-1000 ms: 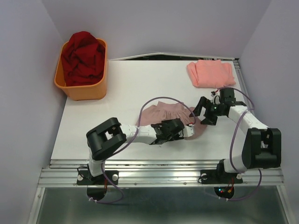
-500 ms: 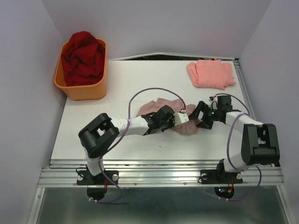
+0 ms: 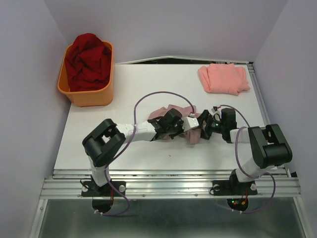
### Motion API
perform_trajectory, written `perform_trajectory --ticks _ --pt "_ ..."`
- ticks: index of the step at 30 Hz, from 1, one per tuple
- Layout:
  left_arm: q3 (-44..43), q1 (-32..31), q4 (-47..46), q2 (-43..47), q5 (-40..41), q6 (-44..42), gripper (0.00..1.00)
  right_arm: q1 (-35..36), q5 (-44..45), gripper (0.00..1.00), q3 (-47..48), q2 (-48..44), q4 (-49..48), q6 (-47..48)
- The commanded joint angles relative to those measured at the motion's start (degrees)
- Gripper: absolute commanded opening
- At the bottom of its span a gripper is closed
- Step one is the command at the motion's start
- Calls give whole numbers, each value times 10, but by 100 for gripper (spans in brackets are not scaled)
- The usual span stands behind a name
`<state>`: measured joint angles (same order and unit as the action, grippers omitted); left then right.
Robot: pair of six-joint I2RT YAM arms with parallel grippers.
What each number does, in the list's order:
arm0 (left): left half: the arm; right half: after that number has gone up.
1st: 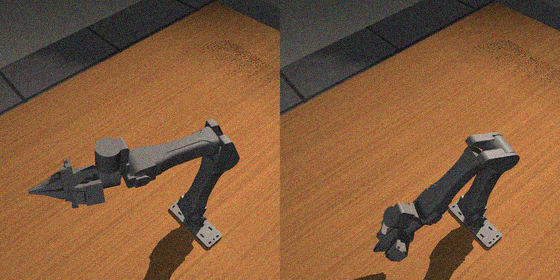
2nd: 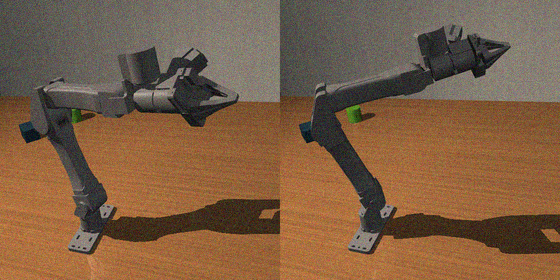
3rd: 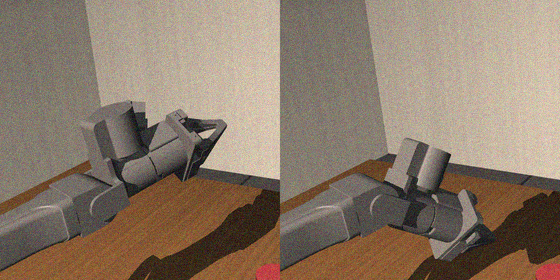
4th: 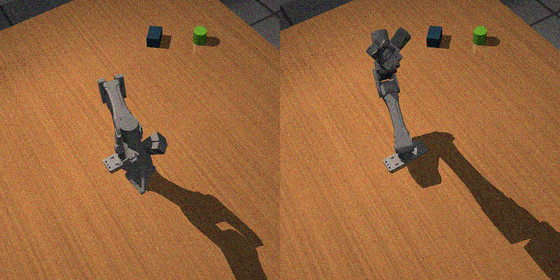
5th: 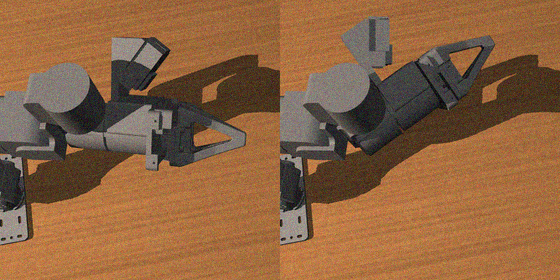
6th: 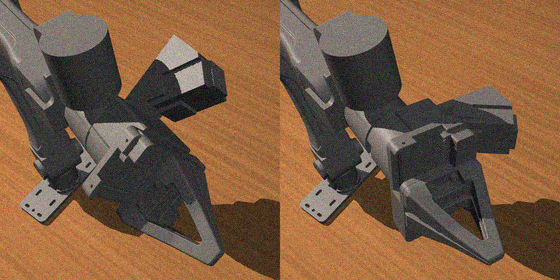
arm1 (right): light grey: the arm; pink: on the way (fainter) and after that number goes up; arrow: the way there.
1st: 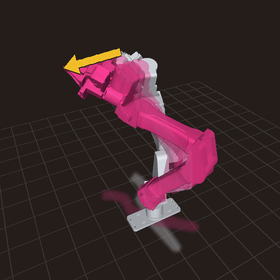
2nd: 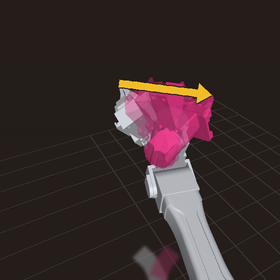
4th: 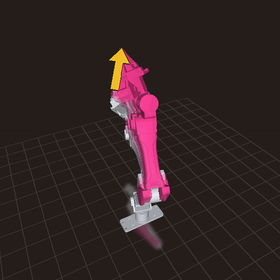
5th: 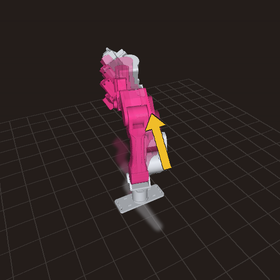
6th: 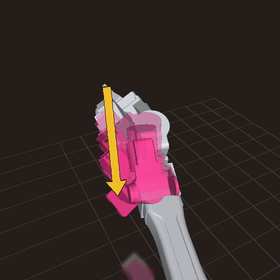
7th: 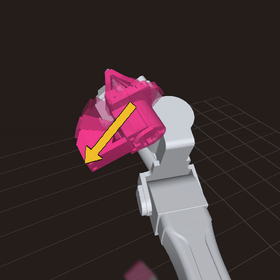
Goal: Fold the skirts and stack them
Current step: Neatly place the folded skirt to the corner
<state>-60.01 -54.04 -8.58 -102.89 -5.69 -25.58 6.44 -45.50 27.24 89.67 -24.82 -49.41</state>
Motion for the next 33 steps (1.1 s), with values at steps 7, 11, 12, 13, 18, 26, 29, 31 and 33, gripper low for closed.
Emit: perform_trajectory --ticks 7,11,12,13,18,26,29,31,33 --pt "-25 13 -21 9 -70 32 21 16 56 100 -3 67 -176 -87" --pt "-25 18 -27 7 -71 33 21 30 83 100 21 89 -196 -76" --pt "-28 19 -27 4 -71 32 21 40 82 97 33 96 -196 -75" --pt "-30 22 -28 3 -74 32 21 45 81 95 40 110 -195 -77" --pt "-45 35 -28 -7 -78 27 21 70 78 70 53 135 -203 -68" --pt "-40 37 -4 49 -43 37 58 70 104 11 147 116 -110 37" --pt "-36 38 50 113 -19 33 70 70 103 2 236 123 -18 140" --pt "-41 44 112 146 -26 35 75 70 110 1 280 132 59 214" --pt "-42 63 149 195 -48 40 99 70 124 1 334 139 96 257"
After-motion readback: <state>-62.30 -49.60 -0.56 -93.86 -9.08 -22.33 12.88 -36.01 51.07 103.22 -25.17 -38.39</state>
